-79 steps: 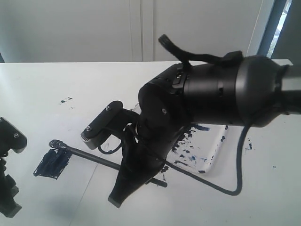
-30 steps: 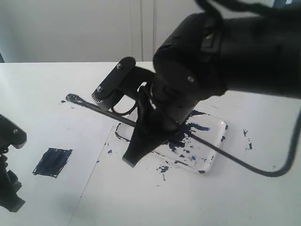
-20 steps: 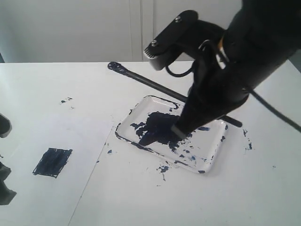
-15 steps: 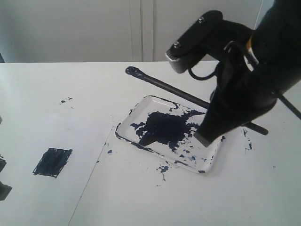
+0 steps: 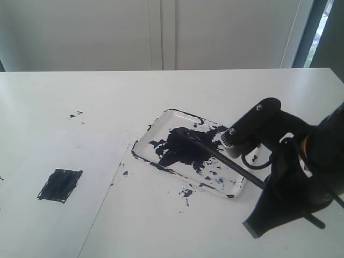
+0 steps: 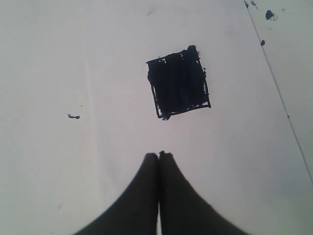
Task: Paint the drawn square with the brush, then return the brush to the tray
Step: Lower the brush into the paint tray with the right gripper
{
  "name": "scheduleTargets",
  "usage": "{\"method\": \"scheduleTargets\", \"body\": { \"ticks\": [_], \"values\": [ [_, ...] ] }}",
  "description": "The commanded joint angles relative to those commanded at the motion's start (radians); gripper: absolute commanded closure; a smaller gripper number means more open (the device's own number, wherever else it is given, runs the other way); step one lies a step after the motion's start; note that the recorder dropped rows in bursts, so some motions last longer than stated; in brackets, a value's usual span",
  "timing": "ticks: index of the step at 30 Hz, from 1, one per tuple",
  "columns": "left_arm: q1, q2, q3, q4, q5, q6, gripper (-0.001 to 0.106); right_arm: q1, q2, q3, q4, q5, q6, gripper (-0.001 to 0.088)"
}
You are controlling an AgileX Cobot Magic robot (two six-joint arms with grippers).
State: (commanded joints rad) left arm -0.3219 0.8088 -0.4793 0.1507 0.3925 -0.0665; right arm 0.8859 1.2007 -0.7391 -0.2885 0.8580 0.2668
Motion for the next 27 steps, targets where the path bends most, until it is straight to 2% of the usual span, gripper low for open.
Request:
{"method": "scheduleTargets", "body": {
  "ticks": [8,14,20,27],
  "values": [
    [0.0,-0.001,0.0,0.01,-0.007,-0.012,0.105,0.0,0.054,0.062,-0.091,-0.144,0.132,0.0868],
    [0.0,-0.001,0.0,0.01,-0.008,-0.012,0.105,0.0,0.132,0.062,-0.099,-0.151,0.132,0.0868],
    [0.0,-0.001,0.0,0.01,-0.008,-0.012,0.105,0.0,0.207,0.062,-0.176,-0.185,0.215,0.0868],
    [0.0,-0.001,0.0,0.01,-0.008,-0.012,0.105,0.0,0.268,0.062,-0.18,-0.195,0.234,0.0868]
  ]
}}
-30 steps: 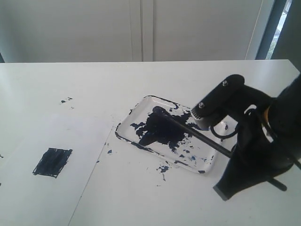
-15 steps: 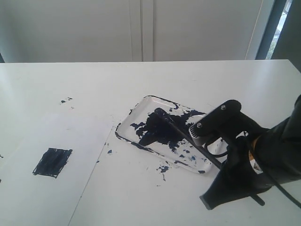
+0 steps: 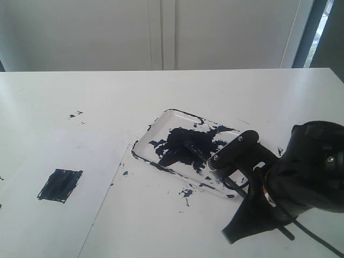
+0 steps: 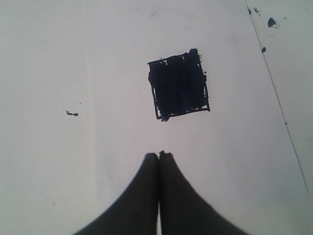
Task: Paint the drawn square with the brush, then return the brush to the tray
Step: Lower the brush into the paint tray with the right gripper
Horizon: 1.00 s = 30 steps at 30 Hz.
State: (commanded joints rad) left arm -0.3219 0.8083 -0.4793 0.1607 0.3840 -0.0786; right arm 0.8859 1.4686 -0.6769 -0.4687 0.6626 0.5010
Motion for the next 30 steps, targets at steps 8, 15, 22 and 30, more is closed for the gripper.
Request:
{"method": "scheduleTargets", "body": {
  "ticks": [8,15,22,30],
  "values": [
    [0.0,0.0,0.0,0.0,0.0,0.0,0.105,0.0,0.022,0.0,0.0,-0.025,0.044,0.0867],
    [0.0,0.0,0.0,0.0,0.0,0.0,0.105,0.0,0.022,0.0,0.002,-0.042,0.045,0.0709],
    [0.0,0.0,0.0,0.0,0.0,0.0,0.105,0.0,0.022,0.0,0.002,-0.04,0.06,0.0658],
    [0.0,-0.002,0.0,0.0,0.0,0.0,0.105,0.0,-0.021,0.0,-0.002,-0.054,0.06,0.0659]
  ]
}}
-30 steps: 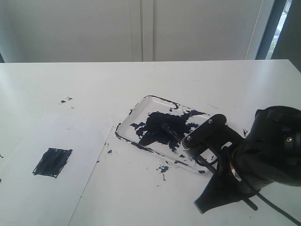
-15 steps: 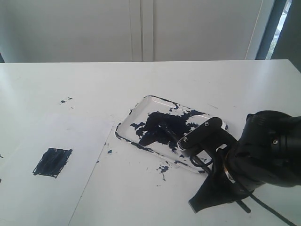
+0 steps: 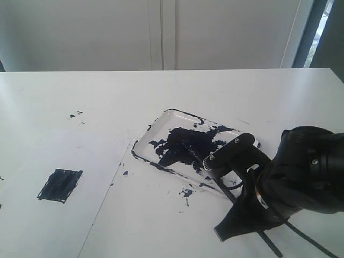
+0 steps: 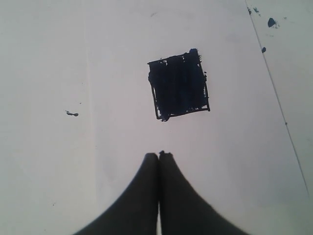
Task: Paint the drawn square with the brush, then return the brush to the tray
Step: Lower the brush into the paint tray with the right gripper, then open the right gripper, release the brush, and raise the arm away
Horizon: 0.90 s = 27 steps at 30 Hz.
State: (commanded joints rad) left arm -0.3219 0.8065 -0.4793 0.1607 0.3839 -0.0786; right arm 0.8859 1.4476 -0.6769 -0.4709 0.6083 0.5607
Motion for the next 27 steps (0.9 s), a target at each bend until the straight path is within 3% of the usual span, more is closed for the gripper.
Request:
{"method": "scheduleTargets", "body": {
  "ticks": [8,17,19,27],
  "values": [
    [0.0,-0.004,0.0,0.008,-0.002,0.004,0.105,0.0,-0.293,0.0,0.0,-0.07,-0.097,0.0865],
    [0.0,-0.004,0.0,0.011,-0.002,0.006,0.105,0.0,-0.732,0.0,0.003,-0.394,-0.167,0.0868],
    [0.0,-0.004,0.0,0.011,0.003,0.008,0.105,0.0,-0.793,0.0,0.003,-0.415,-0.178,0.0868],
    [0.0,-0.004,0.0,0.011,0.004,0.008,0.105,0.0,-0.832,0.002,0.003,-0.405,-0.337,0.0868]
  ]
}}
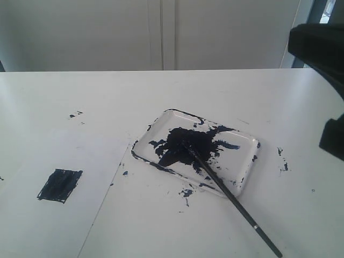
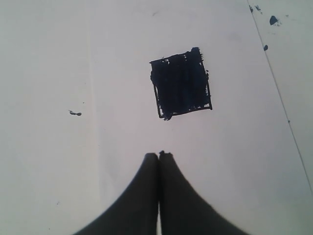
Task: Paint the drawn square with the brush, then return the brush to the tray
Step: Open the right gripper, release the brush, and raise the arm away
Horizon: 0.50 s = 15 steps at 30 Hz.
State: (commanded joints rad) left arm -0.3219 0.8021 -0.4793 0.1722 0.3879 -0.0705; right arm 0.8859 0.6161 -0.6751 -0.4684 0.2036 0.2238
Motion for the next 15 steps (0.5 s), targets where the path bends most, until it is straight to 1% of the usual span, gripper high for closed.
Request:
{"method": "scheduleTargets", "body": {
  "ticks": [3,15],
  "values": [
    [0.0,0.0,0.0,0.0,-0.002,0.0,0.105,0.0,0.0,0.0,0.0,0.0,-0.021,0.0868],
    [0.0,0.0,0.0,0.0,-0.002,0.0,0.105,0.0,0.0,0.0,0.002,0.02,-0.011,0.0868]
  ]
}}
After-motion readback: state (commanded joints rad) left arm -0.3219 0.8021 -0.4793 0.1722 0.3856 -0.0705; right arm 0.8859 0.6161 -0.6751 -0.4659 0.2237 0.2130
